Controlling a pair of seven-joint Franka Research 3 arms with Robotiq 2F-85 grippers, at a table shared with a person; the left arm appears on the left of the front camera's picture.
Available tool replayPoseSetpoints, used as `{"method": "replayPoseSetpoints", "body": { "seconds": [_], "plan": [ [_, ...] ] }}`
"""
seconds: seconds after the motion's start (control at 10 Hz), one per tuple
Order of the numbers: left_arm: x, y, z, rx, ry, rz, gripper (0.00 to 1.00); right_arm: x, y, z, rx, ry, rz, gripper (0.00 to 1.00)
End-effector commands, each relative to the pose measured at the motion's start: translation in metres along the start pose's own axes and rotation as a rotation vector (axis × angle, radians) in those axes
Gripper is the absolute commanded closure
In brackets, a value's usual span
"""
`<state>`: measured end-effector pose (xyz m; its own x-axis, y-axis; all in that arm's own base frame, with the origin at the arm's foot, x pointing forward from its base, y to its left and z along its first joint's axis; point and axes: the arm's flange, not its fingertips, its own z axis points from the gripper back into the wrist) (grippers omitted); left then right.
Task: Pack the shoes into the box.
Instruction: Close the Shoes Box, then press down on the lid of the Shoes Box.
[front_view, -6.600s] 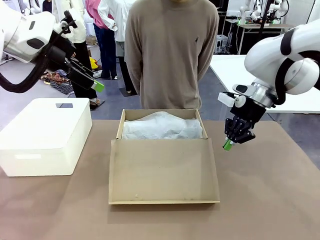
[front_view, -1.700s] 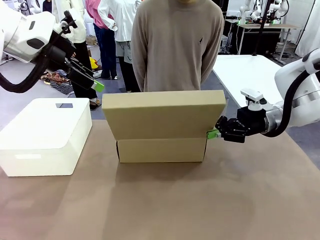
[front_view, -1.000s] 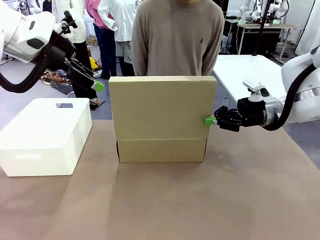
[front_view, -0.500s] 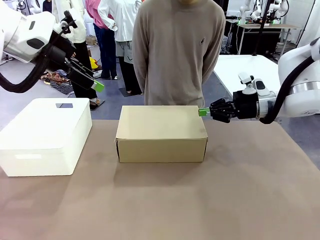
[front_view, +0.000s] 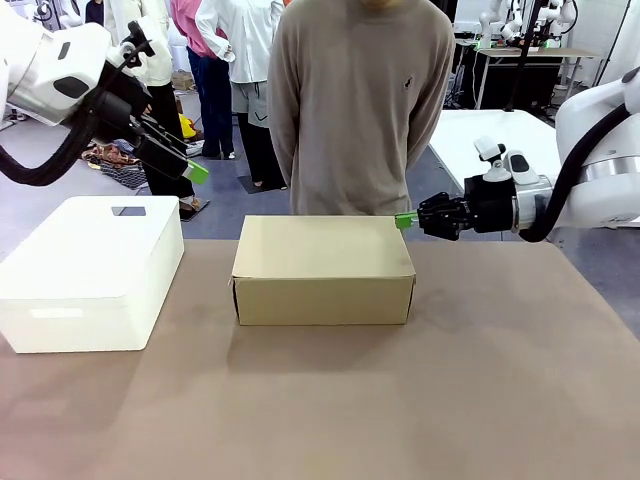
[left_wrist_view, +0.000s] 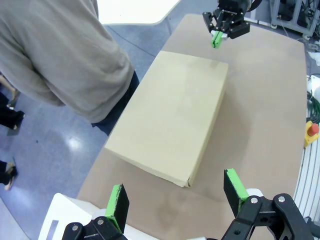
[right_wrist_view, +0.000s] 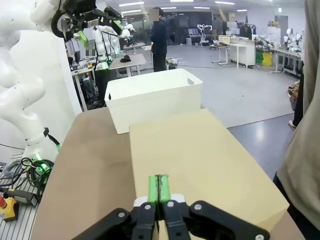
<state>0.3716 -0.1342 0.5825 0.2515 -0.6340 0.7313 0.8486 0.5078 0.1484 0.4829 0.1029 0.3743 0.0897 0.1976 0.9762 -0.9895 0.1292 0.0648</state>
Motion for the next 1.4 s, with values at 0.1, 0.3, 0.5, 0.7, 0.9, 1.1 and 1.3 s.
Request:
{"method": "replayPoseSetpoints", "body": {
  "seconds": [0.1,0.3,0.5,0.7,0.9,1.1,1.3],
  "plan": [
    [-0.002,0.002,-0.001,-0.019,-0.018,-0.008,0.00,-0.002,-0.001,0.000,-0.004,-0.003,0.011,1.00],
    [-0.002,0.002,-0.001,-0.019,-0.018,-0.008,0.00,-0.002,-0.001,0.000,-0.004,-0.003,0.011,1.00],
    [-0.002,0.002,-0.001,-0.019,-0.018,-0.008,0.00,-0.002,-0.001,0.000,-0.004,-0.003,0.011,1.00],
    [-0.002,0.002,-0.001,-0.019,-0.018,-0.008,0.00,-0.002,0.000,0.000,0.001,0.001,-0.005,1.00],
    [-0.002,0.002,-0.001,-0.019,-0.018,-0.008,0.00,0.030,0.019,0.008,-0.069,0.066,-0.121,1.00],
    [-0.002,0.002,-0.001,-0.019,-0.018,-0.008,0.00,0.059,0.036,0.015,-0.103,0.137,-0.185,1.00],
    [-0.002,0.002,-0.001,-0.019,-0.018,-0.008,0.00,0.085,0.049,0.018,-0.152,0.264,-0.247,1.00]
  ]
}}
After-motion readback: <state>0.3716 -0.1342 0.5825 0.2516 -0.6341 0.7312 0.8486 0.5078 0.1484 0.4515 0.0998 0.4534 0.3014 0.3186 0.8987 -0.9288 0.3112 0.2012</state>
